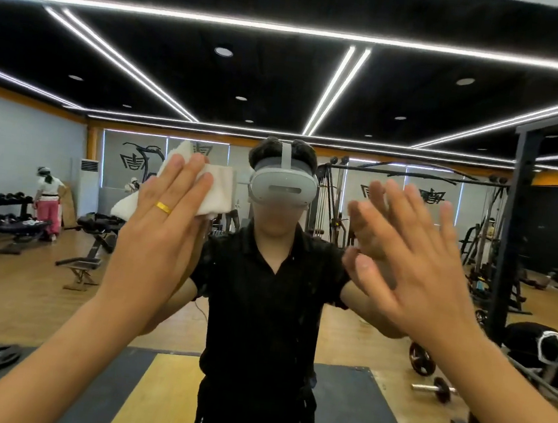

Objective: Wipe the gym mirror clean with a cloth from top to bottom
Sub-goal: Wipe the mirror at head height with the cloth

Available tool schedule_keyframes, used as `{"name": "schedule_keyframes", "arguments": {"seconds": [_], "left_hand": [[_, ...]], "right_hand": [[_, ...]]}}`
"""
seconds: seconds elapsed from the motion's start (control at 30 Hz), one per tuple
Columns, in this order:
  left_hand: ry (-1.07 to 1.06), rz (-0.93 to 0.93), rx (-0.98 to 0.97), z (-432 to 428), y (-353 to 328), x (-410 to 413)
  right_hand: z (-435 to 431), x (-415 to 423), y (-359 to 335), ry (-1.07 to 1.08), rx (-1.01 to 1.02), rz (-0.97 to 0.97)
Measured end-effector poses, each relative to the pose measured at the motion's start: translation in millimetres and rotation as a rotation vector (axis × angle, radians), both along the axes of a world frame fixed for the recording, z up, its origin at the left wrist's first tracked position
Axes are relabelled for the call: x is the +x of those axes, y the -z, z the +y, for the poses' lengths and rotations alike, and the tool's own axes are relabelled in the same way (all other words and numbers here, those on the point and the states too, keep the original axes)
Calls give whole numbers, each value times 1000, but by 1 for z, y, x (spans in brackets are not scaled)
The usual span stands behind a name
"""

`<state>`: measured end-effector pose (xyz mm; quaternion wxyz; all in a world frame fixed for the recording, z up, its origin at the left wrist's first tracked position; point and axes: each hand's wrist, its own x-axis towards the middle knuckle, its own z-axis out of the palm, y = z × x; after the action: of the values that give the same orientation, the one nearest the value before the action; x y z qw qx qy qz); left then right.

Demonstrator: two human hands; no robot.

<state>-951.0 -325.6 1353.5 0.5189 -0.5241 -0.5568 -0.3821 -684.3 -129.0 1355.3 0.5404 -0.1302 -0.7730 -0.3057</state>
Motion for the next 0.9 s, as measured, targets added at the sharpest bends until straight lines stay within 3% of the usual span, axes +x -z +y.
{"name": "schedule_keyframes", "arguments": {"seconds": [0.27, 0.5, 0.6, 0.77, 0.9], "left_hand": [[34, 72, 30, 38, -26, 44], [49, 268, -106, 80, -29, 90], [-16, 198, -108, 47, -22, 57], [-92, -169, 66, -16, -40, -19], [-89, -155, 123, -3, -46, 2]], "right_hand": [[43, 21, 20, 49, 10, 32], [46, 20, 21, 30, 31, 49], [47, 20, 21, 21, 35, 55], [45, 18, 22, 0, 36, 81], [44, 18, 22, 4, 34, 90]]}}
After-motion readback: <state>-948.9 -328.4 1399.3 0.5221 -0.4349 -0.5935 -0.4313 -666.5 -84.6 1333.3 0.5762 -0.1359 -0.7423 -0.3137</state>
